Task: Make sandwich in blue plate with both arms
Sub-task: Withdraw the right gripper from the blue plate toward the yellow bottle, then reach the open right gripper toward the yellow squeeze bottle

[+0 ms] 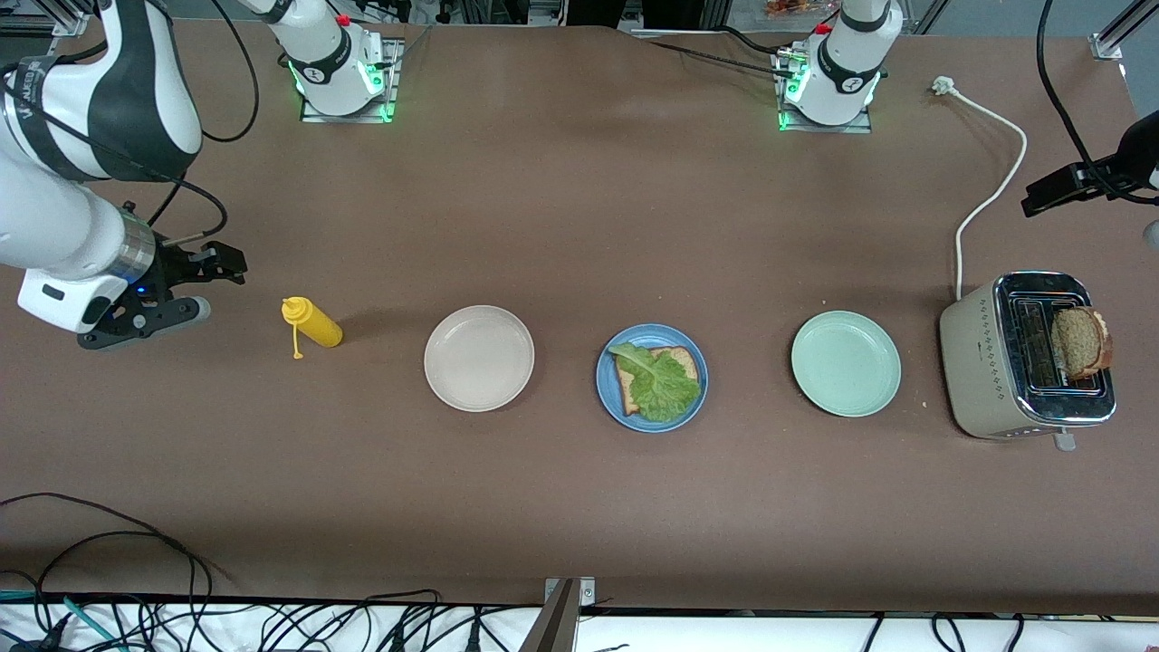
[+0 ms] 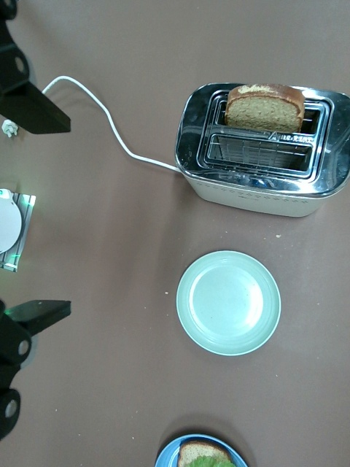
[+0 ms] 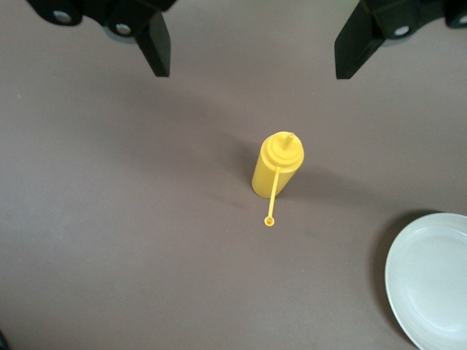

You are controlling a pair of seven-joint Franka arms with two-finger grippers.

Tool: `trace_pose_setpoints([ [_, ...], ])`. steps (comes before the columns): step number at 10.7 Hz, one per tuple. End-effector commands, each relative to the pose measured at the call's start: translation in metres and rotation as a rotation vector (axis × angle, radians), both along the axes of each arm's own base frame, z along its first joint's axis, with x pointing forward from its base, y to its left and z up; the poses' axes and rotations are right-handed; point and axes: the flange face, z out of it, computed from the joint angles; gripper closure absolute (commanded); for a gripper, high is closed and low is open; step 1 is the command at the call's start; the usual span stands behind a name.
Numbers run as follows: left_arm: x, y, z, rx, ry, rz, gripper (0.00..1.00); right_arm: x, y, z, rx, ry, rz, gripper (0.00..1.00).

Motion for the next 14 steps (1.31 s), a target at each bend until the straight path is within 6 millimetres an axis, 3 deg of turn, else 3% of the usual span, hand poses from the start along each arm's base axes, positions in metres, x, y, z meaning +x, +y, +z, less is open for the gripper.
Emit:
trace_pose_setpoints([
  [1,0.001,0.000,0.003,0.015,0.007,0.004,0.00,-0.029,-0.039,-0.024,0.189,-0.041,0.116,0.00],
  [4,0.001,0.000,0.003,0.015,0.007,0.005,0.00,-0.039,-0.079,-0.063,0.360,-0.103,0.249,0.00],
  [7,0.001,-0.002,0.003,0.013,0.007,0.000,0.00,-0.045,-0.110,-0.089,0.512,-0.176,0.411,0.00],
  [10,0.001,-0.007,0.004,0.013,0.005,-0.009,0.00,-0.051,-0.126,-0.115,0.641,-0.277,0.531,0.00],
  [14,0.000,-0.008,0.004,0.011,0.016,-0.018,0.00,-0.063,-0.146,-0.172,0.848,-0.368,0.632,0.00],
])
